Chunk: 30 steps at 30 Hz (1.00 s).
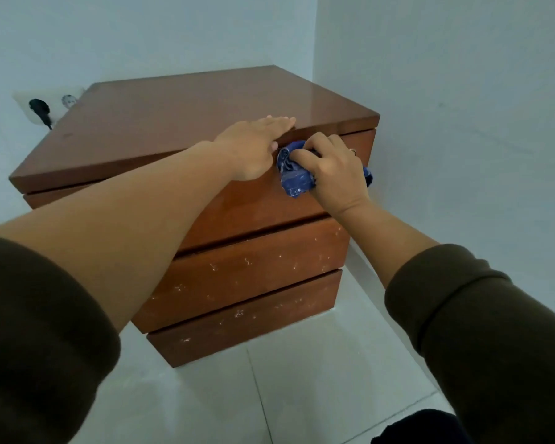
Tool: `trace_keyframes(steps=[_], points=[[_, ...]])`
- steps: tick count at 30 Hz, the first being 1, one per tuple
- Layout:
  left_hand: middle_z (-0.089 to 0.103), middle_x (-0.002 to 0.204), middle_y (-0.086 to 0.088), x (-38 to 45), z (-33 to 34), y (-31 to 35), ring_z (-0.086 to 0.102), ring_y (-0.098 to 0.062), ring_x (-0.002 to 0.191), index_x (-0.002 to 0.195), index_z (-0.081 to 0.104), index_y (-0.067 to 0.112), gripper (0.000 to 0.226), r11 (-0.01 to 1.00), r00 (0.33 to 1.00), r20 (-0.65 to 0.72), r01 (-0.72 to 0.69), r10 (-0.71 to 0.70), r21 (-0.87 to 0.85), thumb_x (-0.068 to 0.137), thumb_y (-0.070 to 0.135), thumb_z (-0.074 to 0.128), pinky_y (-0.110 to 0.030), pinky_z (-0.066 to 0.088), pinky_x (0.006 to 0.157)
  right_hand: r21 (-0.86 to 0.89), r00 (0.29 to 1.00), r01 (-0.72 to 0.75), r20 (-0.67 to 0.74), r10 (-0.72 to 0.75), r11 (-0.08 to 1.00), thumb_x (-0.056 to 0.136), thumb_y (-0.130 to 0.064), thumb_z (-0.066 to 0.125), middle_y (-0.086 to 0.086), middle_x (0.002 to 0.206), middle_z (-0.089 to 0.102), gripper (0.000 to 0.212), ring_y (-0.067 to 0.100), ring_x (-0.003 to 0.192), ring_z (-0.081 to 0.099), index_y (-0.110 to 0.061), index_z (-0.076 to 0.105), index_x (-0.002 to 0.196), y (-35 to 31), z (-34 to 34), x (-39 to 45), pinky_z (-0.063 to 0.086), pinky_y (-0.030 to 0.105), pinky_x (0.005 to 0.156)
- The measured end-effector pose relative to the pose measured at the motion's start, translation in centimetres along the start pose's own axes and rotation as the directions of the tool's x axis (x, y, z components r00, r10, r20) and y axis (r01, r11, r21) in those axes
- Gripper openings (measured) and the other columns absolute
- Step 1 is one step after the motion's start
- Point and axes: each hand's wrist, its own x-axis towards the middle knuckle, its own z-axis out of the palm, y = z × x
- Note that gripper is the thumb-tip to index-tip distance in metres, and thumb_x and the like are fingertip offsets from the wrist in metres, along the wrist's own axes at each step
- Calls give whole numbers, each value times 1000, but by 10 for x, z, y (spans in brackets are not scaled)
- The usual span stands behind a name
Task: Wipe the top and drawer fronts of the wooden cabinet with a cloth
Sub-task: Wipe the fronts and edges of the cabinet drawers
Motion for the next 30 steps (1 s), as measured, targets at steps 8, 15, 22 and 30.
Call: trace_keyframes(steps=[8,15,22,30], points=[[12,159,2,-4,1,-1,7,-15,147,151,8,24,54,1000,1000,-15,9,-9,18,102,14,29,-34,12,117,19,972,-14,235,9,1000,56,-4,87,9,79,66,29,28,61,60,-12,75,81,-15,32,-74,44,24,38],[13,159,2,-4,1,0,7,-16,147,151,8,23,55,999,1000,-24,1,0,41,102,15,31,-37,13,118,15,930,-16,367,10,1000,46,-4,91,9,76,65,32,28,56,60,-12,75,73,-18,39,-90,44,24,35],[9,159,3,0,-5,0,5,-15,147,152,7,23,54,1000,998,62,-8,7,13,103,15,28,-34,10,117,70,987,-25,161,14,997,68,-1,77,12,86,65,22,31,68,60,-7,72,88,2,3,-51,48,28,41],[9,159,0,22,-6,25,5,-19,147,152,5,20,54,1000,996,87,-3,3,5,102,12,26,-33,11,116,-12,997,-20,69,21,1000,64,-1,74,14,80,63,20,31,63,57,-7,69,83,38,-8,-1,46,30,42]])
